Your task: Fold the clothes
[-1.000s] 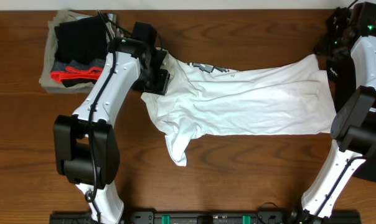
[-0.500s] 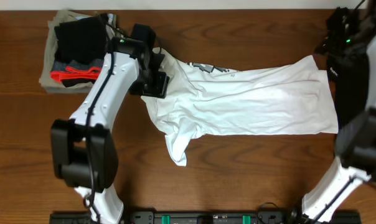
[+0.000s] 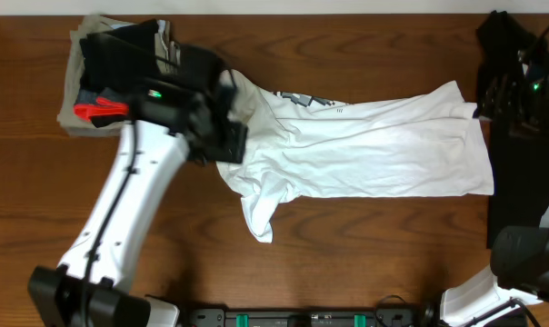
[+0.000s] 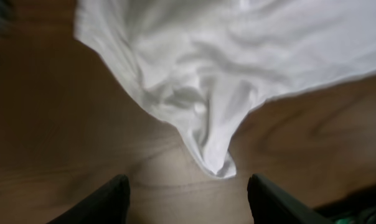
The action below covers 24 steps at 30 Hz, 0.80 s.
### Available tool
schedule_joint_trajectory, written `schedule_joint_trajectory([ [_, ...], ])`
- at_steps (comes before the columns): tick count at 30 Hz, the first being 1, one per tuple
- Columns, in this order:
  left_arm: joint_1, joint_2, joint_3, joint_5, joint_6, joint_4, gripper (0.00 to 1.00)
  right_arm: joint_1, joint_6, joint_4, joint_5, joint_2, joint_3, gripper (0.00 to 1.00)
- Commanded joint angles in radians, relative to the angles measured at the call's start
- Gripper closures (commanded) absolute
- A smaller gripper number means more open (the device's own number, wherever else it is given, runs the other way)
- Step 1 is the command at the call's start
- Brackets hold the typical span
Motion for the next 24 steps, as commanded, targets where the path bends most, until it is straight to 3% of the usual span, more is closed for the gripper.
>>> schedule_joint_trajectory([
  [1, -0.068, 0.02, -0.158, -0.005, 0.043, 0.058, 0.37, 0.019, -0.037, -0.002, 0.022, -0.039, -0.042, 0.32],
  [6, -0.155, 0.02, -0.346, 0.015, 0.043, 0.212, 0.37, 0.035, -0.048, 0.0, 0.025, -0.058, -0.095, 0.32],
  [15, -0.243, 0.023, -0.51, 0.029, 0.077, 0.394, 0.33, 0.085, -0.047, 0.06, 0.021, -0.058, -0.194, 0.32],
  [24, -0.249, 0.023, -0.578, 0.06, 0.02, 0.423, 0.33, 0.149, -0.032, 0.15, 0.021, -0.058, -0.299, 0.31],
])
